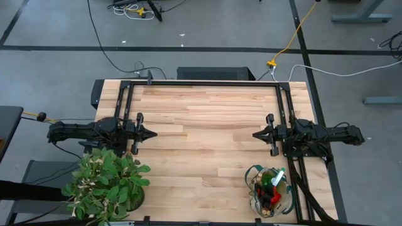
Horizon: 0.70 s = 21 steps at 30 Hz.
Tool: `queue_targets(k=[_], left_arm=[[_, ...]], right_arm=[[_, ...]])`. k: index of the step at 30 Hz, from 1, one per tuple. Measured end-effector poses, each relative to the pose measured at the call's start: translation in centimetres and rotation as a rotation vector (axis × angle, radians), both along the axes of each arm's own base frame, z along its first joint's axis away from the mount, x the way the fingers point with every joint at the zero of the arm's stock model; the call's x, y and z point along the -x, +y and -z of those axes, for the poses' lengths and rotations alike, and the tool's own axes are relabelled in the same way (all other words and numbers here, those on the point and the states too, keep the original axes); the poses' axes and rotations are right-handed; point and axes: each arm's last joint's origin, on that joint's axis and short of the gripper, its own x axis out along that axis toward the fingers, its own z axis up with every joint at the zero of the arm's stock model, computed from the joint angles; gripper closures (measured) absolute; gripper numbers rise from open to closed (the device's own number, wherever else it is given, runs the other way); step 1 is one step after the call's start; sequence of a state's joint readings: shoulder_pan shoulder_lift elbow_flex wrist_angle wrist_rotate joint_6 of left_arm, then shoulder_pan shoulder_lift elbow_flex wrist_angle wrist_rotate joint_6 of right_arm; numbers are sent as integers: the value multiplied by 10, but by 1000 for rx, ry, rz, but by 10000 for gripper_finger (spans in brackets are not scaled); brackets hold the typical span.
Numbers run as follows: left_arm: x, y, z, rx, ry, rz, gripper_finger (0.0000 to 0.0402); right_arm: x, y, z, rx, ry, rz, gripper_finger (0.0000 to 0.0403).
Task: Pick & Place Garden tools in Gardening bag
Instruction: Return to Home Position
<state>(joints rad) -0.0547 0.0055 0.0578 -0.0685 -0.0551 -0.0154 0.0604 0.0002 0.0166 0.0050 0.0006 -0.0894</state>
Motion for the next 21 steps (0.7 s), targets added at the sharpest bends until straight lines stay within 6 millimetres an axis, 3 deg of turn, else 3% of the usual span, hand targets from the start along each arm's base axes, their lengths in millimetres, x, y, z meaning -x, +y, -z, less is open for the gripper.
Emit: queue_targets(k=[14,21], left_arm=[[0,0,0,0,0,0,398],[0,0,0,0,0,0,378]], right_arm=[[0,0,0,48,-6,-2,378],[0,0,0,48,-6,-1,378]])
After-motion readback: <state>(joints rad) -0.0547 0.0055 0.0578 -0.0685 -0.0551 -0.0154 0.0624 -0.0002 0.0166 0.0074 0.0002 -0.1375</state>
